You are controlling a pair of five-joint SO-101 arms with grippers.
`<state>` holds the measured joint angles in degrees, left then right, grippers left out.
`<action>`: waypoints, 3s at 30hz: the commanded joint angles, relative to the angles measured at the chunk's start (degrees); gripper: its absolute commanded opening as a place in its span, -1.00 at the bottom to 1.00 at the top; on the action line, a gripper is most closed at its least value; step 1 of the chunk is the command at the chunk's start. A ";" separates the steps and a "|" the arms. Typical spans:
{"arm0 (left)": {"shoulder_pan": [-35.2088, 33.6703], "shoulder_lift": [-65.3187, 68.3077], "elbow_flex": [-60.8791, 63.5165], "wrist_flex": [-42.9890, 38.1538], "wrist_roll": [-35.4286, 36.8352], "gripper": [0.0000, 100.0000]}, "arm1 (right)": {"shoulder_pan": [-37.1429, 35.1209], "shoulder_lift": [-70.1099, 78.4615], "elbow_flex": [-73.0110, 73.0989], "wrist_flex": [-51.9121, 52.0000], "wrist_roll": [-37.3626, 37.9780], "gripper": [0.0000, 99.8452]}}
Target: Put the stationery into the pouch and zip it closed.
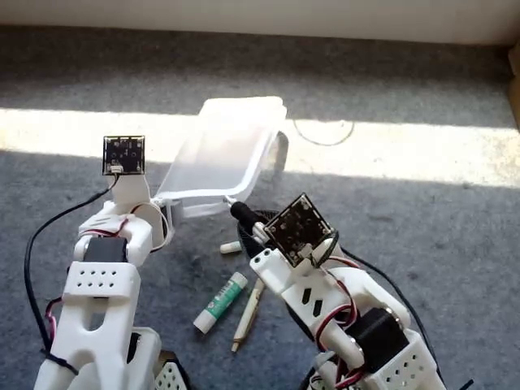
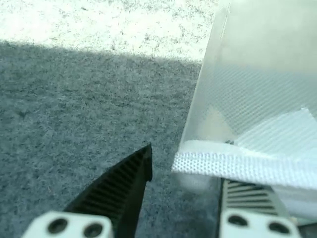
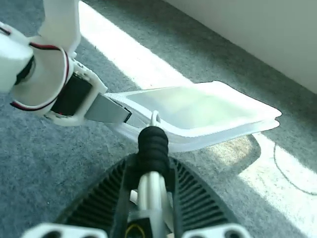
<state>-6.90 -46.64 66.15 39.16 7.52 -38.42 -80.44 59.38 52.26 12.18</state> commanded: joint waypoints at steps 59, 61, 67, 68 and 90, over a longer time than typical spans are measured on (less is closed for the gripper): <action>-4.00 -0.84 -12.26 8.35 -5.36 -0.99 | 19.12 -8.40 17.10 -13.85 -4.48 -0.49; -4.09 -0.84 -13.67 10.29 -6.15 -0.99 | 19.12 -8.40 17.19 -13.93 -4.31 -0.49; -4.00 -0.84 -20.88 17.41 -7.74 -0.99 | 19.12 -8.40 17.36 -14.02 -4.22 -0.49; -4.00 -0.84 -22.37 18.73 -8.26 -0.99 | 19.12 -8.40 17.36 -14.02 -4.22 -0.49; 1.36 -0.75 -44.26 44.04 -13.54 -0.98 | 23.52 -8.31 20.35 -20.00 -4.57 -0.49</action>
<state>-6.90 -46.64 27.21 81.36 -5.58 -15.47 -88.00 80.22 34.15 7.96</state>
